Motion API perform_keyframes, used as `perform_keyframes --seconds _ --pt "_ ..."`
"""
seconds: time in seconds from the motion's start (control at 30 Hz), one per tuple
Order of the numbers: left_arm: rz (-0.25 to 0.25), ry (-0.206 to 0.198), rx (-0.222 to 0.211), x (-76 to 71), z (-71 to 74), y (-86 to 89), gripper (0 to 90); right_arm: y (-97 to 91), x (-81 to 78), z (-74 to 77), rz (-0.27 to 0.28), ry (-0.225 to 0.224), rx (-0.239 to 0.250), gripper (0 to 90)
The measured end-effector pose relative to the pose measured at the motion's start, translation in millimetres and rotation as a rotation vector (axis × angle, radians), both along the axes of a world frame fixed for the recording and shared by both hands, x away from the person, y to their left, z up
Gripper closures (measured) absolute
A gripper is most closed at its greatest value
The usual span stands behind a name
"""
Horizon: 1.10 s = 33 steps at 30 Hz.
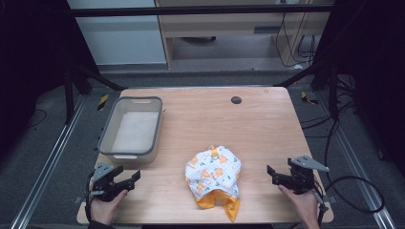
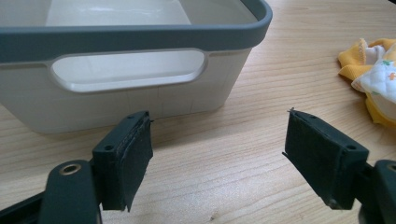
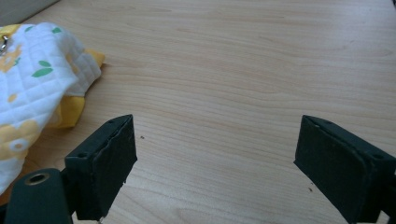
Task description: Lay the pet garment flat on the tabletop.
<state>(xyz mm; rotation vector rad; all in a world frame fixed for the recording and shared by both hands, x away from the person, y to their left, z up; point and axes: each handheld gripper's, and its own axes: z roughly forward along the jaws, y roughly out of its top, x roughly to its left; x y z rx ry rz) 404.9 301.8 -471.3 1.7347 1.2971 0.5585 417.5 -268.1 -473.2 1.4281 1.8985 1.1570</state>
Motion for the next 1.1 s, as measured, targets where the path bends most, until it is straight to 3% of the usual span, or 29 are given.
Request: perform_keyframes --seconds 0.23,0.43,0.5,0.67,1.1 --pt "-0.014 -0.005 0.01 -3.8 4.2 -7.5 22.2 -0.7 -7.5 5.9 0.025 -0.028 0.045 16.8" --pt "-0.045 -0.019 0.018 -5.1 10.1 -13.6 22.5 0.4 -9.4 12.9 0.048 -0.044 0.043 22.5" --pt "-0.052 -0.019 0.031 -5.1 10.9 -16.2 22.6 0.3 -10.2 17.2 0.055 -0.061 0.067 24.7" --pt "-0.06 -0.039 0.028 -4.2 20.6 -18.0 22.4 -1.7 -11.2 28.8 0.068 -0.095 0.066 29.8" --pt "-0.092 -0.08 0.021 6.6 41.4 -25.9 26.8 4.7 -4.6 52.5 0.121 -0.112 0.076 32.3"
